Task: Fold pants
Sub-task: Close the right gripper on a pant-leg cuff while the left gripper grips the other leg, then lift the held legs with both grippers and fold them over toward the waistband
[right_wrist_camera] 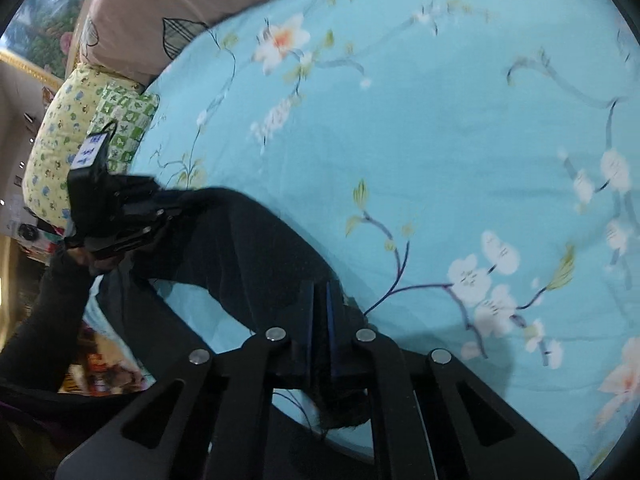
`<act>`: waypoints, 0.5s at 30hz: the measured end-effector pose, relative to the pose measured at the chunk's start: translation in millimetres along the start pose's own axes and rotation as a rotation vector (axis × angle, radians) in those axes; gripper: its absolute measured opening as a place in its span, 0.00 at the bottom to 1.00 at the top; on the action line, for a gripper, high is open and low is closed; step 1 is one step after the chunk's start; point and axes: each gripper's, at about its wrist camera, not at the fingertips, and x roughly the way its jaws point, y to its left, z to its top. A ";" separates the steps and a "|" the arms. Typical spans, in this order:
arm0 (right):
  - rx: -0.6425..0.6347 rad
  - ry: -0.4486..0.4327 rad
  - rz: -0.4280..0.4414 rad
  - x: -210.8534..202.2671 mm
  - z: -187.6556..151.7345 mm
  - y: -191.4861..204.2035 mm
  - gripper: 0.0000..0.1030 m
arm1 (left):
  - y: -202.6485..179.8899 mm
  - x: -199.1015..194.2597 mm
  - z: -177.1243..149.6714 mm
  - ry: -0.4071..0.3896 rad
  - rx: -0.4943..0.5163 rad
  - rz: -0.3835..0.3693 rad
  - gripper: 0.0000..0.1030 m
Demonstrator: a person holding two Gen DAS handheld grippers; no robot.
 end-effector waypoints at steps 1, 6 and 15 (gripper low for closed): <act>-0.028 -0.023 -0.028 -4.6 0.4 3.6 0.06 | -4.6 -6.3 -4.0 -0.011 -0.007 0.003 0.08; -0.173 -0.124 -0.131 -24.4 -1.3 30.2 0.06 | -30.0 -43.2 -23.6 -0.055 -0.025 0.017 0.06; -0.383 -0.210 -0.238 -36.1 -44.6 53.7 0.06 | -67.4 -87.2 -80.2 -0.113 -0.128 -0.047 0.06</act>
